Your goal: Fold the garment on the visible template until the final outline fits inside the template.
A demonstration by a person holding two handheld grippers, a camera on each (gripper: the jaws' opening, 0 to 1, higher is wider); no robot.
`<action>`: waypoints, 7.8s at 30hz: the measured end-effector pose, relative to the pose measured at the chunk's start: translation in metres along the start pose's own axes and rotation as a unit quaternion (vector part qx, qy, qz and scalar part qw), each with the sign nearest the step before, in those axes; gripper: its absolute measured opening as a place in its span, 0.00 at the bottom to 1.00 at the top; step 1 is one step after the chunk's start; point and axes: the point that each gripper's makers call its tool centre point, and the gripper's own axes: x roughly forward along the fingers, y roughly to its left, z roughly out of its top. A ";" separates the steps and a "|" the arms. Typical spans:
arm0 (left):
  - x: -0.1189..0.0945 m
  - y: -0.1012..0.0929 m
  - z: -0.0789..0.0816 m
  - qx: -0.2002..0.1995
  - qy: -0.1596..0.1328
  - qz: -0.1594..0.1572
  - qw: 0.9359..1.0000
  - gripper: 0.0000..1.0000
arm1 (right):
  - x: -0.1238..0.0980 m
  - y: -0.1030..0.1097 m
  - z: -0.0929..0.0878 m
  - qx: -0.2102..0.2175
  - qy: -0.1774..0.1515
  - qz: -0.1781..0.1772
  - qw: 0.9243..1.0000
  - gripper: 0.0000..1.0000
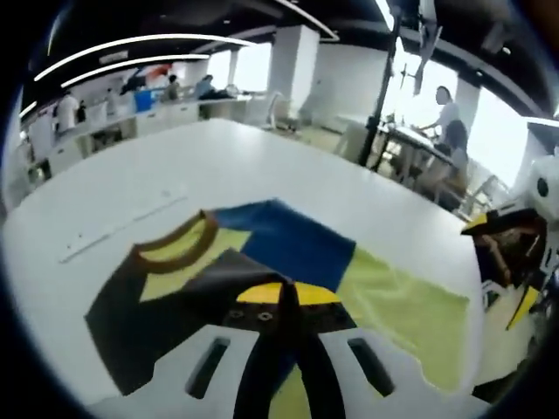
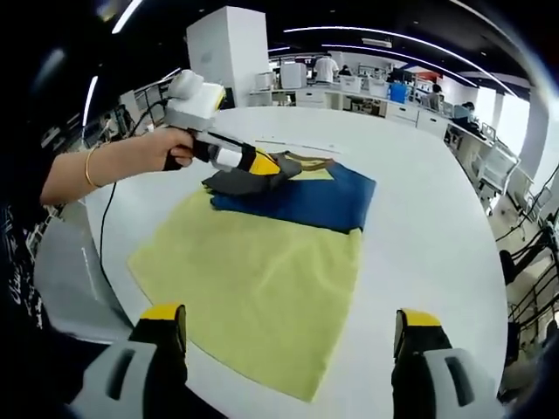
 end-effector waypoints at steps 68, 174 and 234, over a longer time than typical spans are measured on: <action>0.052 0.008 -0.030 -0.053 0.013 0.009 0.998 0.03 | -0.007 -0.004 -0.009 0.010 -0.001 -0.008 1.000 0.99; -0.211 -0.027 -0.132 -0.022 0.013 0.056 0.998 0.79 | 0.014 0.014 -0.047 0.012 0.034 0.033 0.999 0.90; -0.219 -0.047 -0.233 -0.157 0.161 0.110 0.968 0.00 | 0.019 -0.020 -0.101 0.063 0.047 -0.023 0.997 0.00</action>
